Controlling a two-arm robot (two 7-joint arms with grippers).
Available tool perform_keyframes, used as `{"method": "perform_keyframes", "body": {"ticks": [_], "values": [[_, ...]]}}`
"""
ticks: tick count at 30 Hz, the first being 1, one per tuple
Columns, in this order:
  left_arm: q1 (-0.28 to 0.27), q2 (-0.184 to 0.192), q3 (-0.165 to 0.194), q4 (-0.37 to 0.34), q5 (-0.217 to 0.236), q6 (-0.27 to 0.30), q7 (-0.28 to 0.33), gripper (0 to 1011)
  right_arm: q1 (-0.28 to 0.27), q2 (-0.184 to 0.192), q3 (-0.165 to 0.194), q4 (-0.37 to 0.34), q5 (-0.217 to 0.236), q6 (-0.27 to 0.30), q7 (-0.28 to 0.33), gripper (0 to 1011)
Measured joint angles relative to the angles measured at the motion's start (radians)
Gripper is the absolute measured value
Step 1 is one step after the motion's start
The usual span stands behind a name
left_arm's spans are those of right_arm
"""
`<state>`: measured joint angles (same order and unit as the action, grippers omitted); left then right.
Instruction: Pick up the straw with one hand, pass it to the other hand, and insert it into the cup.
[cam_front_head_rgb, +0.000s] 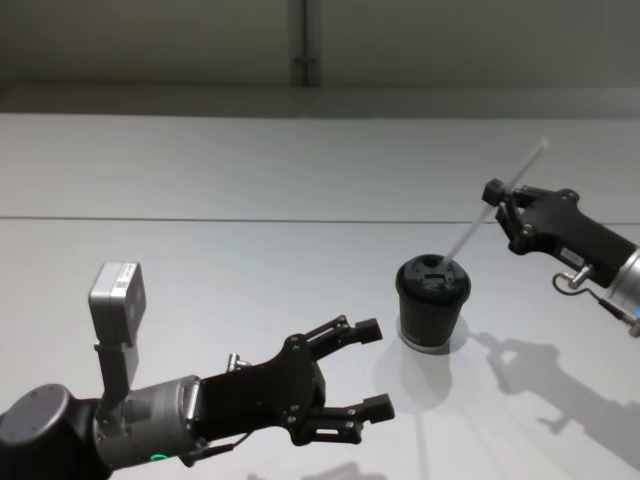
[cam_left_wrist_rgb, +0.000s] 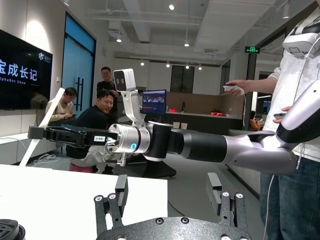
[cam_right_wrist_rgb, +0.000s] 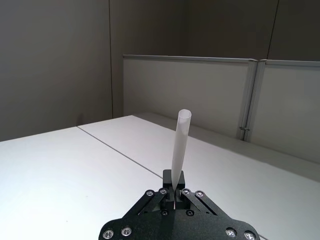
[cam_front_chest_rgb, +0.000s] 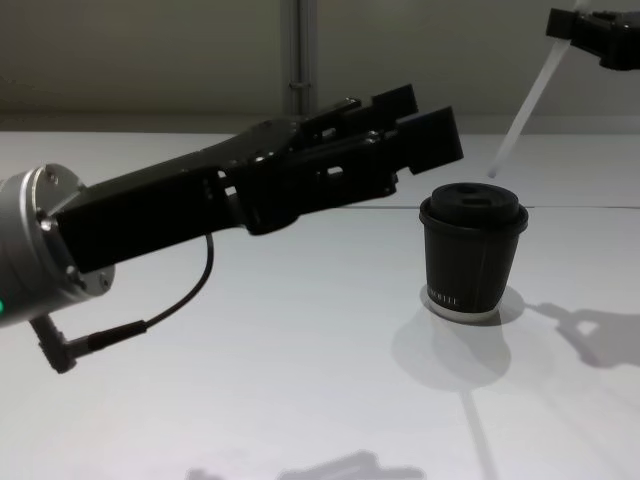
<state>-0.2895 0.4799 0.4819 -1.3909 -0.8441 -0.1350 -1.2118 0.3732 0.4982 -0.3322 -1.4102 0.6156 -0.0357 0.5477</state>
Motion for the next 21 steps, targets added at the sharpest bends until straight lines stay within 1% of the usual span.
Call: {"method": "perform_keyframes", "body": {"ticks": [12,21], "values": [[0.000,0.000,0.000,0.000,0.000,0.000,0.000,1001,0.018,-0.014,-0.010,0.024,-0.014,-0.001,-0.001,11],[0.000,0.000,0.000,0.000,0.000,0.000,0.000,1001,0.049,-0.035,-0.022,0.064,-0.033,-0.006,0.000,11]]}}
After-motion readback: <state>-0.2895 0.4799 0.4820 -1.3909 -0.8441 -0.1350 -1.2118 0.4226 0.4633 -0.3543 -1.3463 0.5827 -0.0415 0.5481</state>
